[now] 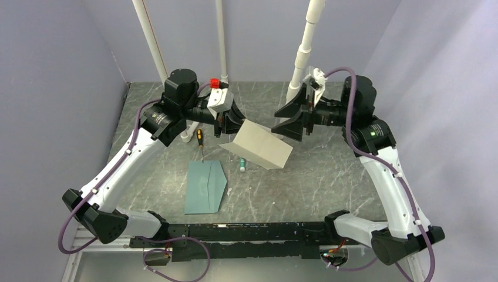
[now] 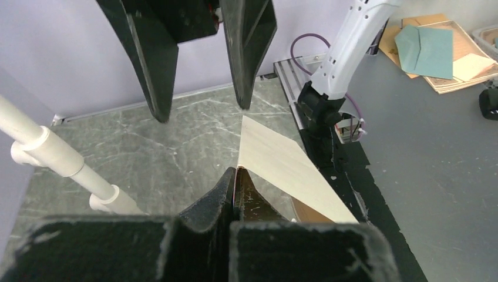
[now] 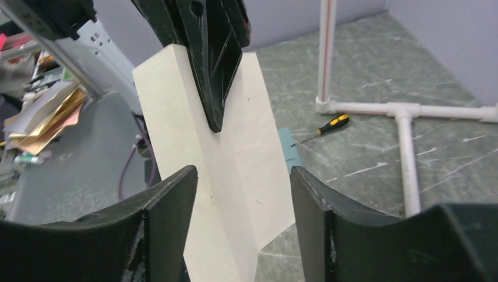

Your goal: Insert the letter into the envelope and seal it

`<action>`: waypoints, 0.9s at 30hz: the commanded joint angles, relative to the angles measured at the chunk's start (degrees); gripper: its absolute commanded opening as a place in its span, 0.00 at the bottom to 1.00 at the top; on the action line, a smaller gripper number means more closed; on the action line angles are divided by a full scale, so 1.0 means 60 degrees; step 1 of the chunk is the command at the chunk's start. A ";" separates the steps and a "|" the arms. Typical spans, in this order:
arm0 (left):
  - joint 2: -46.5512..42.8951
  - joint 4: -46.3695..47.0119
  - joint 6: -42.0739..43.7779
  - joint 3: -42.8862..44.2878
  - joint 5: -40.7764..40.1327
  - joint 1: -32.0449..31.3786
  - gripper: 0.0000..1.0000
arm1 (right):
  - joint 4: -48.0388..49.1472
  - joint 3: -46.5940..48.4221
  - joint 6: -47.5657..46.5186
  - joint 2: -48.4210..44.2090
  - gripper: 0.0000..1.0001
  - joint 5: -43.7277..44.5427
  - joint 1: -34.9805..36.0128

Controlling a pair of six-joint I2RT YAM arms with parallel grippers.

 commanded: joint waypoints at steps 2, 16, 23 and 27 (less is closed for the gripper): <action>-0.0271 0.0169 0.0020 0.0207 0.0750 0.0000 0.02 | -0.2111 0.0715 -0.1907 0.0357 0.59 -0.0449 0.0406; -0.0398 0.0588 -0.0287 0.0145 0.0907 0.0002 0.03 | -0.2503 0.0495 -0.1966 0.0401 0.43 -0.0309 0.0745; -0.0443 0.0418 -0.0083 0.0211 0.0861 0.0008 0.03 | -0.2925 0.0778 -0.2143 0.0608 0.26 -0.0184 0.0817; -0.0404 0.0053 0.0161 0.0340 0.0845 0.0001 0.02 | -0.2898 0.0862 -0.2082 0.0624 0.11 -0.0152 0.0817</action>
